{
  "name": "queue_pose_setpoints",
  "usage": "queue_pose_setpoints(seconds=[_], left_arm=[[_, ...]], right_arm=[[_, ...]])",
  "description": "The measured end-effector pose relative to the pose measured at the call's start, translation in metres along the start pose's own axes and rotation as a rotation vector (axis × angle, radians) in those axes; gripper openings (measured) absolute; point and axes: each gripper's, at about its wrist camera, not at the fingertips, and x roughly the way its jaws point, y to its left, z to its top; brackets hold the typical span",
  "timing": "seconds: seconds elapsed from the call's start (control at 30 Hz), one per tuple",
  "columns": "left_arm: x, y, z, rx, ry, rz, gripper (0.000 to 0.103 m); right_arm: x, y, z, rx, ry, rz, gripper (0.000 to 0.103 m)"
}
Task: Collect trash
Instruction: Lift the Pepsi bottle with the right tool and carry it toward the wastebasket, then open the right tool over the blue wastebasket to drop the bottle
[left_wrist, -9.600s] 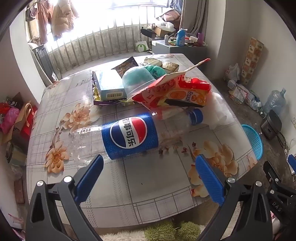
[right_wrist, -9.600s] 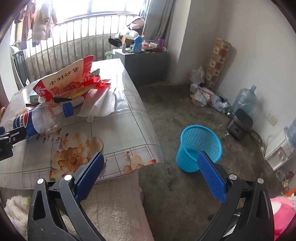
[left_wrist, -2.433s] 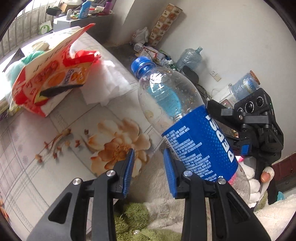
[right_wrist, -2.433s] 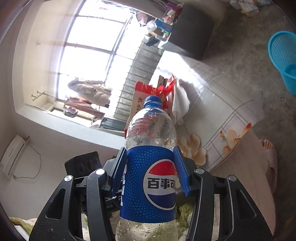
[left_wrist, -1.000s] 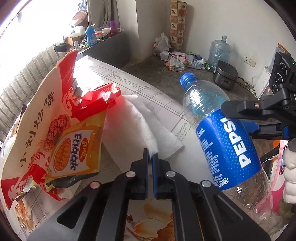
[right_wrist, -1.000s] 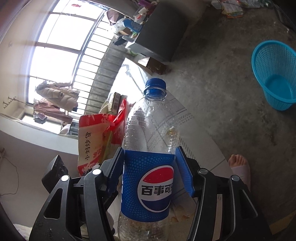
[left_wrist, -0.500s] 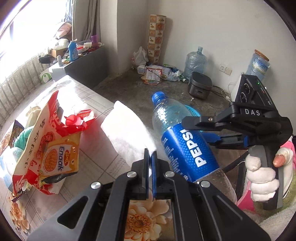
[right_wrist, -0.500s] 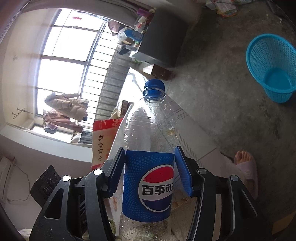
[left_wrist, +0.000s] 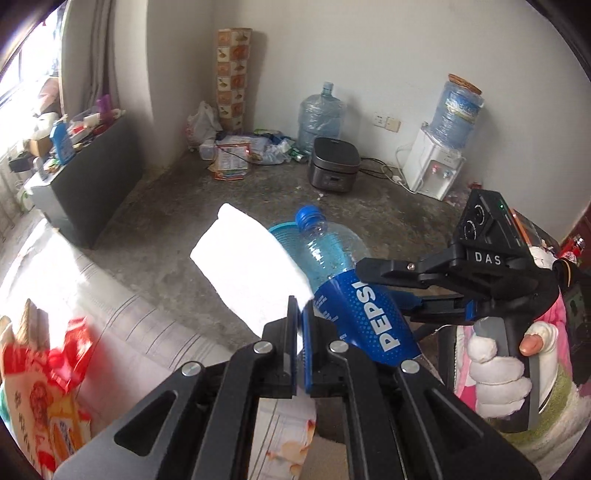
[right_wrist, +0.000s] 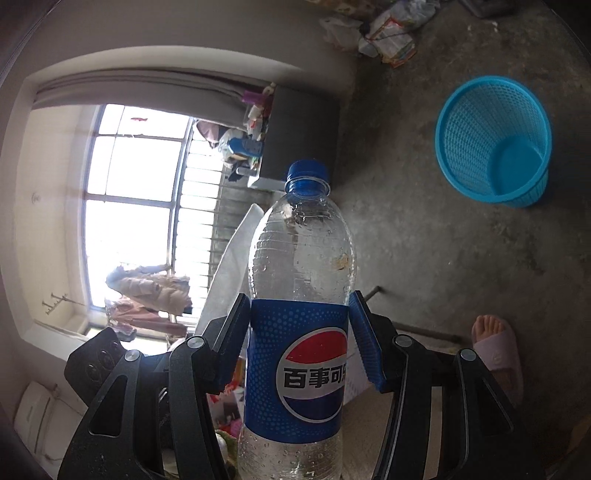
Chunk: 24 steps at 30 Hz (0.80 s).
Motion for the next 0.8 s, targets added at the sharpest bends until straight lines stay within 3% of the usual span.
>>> queue_pose_setpoints(seconds=[0.17,0.27,0.37,0.47,0.5,0.53,0.57,0.7,0.8], left_arm=[[0.087,-0.006,0.058,0.027,0.154,-0.105,0.002],[0.144,-0.01,0.083,0.09,0.217,-0.072,0.002],[0.202,-0.009,0.1,0.092,0.285,-0.057,0.003],[0.246,-0.011,0.11,0.138,0.305,-0.01,0.004],[0.259,-0.012,0.113,0.137,0.306,-0.008,0.013],[0.269,-0.012,0.115,0.129,0.31,-0.004,0.027],[0.276,-0.011,0.119,0.12,0.303,0.002,0.033],[0.272,-0.008,0.131,0.071,0.249,0.002,0.047],[0.246,-0.002,0.138,0.032,0.197,-0.026,0.054]], right_arm=[[-0.002,-0.057,0.048,0.22,-0.093,0.048,0.052],[0.008,-0.099,0.076,0.361,-0.125,0.075,0.052],[0.025,-0.143,0.099,0.483,-0.14,0.076,0.052],[0.046,-0.181,0.115,0.605,-0.142,0.076,0.053],[0.054,-0.193,0.12,0.646,-0.139,0.081,0.054],[0.059,-0.208,0.124,0.69,-0.132,0.097,0.055],[0.066,-0.22,0.126,0.743,-0.132,0.105,0.056],[0.078,-0.256,0.131,0.862,-0.154,0.126,0.066],[0.083,-0.265,0.133,0.884,-0.163,0.103,0.066]])
